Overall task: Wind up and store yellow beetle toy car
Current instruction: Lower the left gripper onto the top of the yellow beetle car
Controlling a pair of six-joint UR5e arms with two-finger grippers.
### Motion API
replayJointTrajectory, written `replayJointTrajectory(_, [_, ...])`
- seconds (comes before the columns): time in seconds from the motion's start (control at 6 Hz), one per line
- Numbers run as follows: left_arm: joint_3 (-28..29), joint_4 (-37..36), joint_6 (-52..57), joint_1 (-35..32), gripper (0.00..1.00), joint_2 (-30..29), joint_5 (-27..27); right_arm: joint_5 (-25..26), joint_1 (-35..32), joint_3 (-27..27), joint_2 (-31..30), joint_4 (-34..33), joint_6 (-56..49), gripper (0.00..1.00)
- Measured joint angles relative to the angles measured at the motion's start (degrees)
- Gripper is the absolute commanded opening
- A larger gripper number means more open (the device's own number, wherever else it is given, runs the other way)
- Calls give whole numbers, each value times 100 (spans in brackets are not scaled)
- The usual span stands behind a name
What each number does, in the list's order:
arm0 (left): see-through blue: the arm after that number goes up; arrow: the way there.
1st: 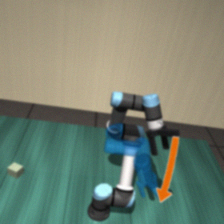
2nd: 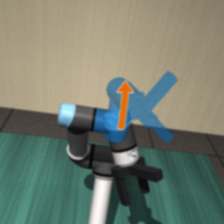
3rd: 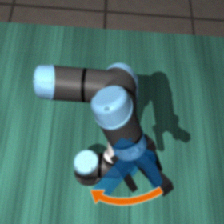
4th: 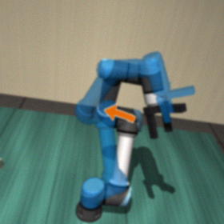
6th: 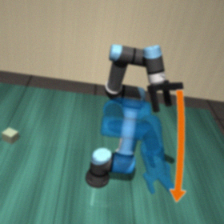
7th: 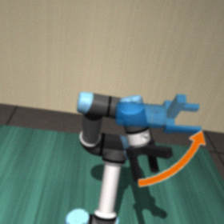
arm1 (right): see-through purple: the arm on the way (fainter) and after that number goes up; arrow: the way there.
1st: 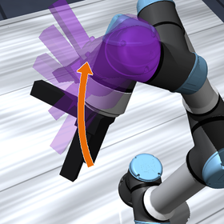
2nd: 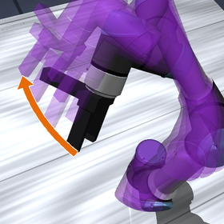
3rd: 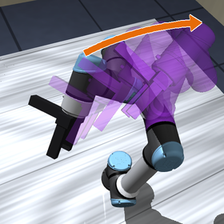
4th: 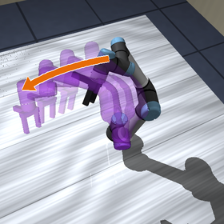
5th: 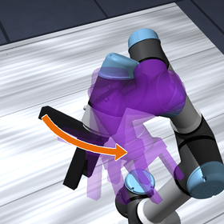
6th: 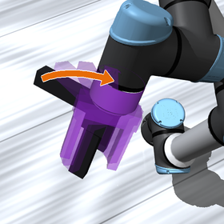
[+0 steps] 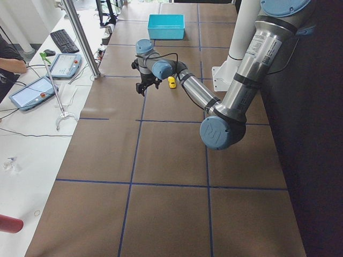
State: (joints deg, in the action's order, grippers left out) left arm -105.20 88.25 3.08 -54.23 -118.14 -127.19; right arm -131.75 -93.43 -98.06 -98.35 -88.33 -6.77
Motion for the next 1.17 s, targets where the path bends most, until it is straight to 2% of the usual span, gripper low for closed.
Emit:
replayJointTrajectory(0.33, [127,-106,24,378,100,-882,98,0,0,-2,0,-4,6,100])
replayJointTrajectory(0.5, [293,-332,29,784,100,-1263,284,0,0,-3,0,-2,8,100])
replayJointTrajectory(0.83, [948,-634,37,1437,100,-2026,690,7,0,-3,0,0,5,100])
replayJointTrajectory(1.17, [1574,-1133,41,1960,100,-2481,758,12,0,-2,0,-4,6,100])
